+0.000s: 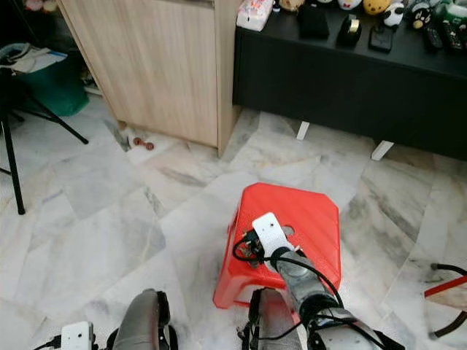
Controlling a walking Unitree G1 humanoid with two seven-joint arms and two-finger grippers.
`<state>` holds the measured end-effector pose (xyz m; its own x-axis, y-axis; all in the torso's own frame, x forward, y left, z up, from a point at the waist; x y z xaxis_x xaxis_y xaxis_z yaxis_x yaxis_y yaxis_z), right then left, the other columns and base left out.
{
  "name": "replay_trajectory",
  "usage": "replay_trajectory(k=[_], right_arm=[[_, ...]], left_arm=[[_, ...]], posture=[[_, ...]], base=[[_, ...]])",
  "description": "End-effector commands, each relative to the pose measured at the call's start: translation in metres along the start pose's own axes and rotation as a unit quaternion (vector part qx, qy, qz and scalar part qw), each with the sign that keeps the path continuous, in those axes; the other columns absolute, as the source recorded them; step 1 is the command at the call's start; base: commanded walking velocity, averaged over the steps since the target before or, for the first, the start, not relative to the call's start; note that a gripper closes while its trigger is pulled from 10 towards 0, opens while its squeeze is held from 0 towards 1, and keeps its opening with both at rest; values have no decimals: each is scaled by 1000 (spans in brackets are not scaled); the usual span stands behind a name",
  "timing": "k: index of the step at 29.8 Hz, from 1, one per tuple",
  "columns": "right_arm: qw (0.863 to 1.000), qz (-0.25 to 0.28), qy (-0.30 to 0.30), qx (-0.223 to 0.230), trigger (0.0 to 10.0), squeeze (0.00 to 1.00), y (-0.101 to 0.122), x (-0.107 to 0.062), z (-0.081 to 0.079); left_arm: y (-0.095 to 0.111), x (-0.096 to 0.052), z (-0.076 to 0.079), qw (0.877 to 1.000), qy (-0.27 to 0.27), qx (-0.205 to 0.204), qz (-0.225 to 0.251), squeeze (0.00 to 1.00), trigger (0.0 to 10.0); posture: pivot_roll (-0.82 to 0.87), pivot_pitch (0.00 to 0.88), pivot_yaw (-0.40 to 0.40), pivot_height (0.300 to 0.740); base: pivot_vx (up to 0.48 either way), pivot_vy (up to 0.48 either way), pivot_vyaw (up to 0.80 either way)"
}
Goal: Hang keys on a hook
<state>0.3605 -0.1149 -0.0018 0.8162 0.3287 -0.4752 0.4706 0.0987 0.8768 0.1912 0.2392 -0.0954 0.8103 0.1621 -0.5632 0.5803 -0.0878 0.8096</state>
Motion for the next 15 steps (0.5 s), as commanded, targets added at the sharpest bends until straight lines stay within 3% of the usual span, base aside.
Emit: replay_trajectory(k=[1, 9, 15], right_arm=[[1000, -25, 6, 4, 10000, 0, -11, -1, -1], [998, -53, 37, -6, 10000, 0, -28, 0, -23], [998, -64, 26, 3, 10000, 0, -37, -1, -25]], left_arm=[[-12, -6, 20, 999, -28, -6, -21, 0, 10000], [-4, -6, 21, 1000, -26, -5, -7, 0, 10000], [-3, -10, 14, 1000, -15, -6, -2, 0, 10000]], posture=[[99, 262, -82, 612], [117, 256, -90, 612], [149, 258, -101, 612]], base=[[0, 0, 0], [0, 0, 0], [0, 0, 0]])
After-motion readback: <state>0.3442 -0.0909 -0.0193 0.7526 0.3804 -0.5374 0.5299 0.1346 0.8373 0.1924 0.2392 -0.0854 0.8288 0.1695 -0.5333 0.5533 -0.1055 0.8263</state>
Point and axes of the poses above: a point about 5 cm out from each wrist's last joint towards the gripper, its own x axis pointing out of the wrist towards the gripper, its own y axis along the axis of the wrist's last joint, z = x × y, the point moved 5 cm from there along x, pointing out of the wrist towards the gripper, and after that the axes turned 15 degrees about x, right-handed, at the moved point
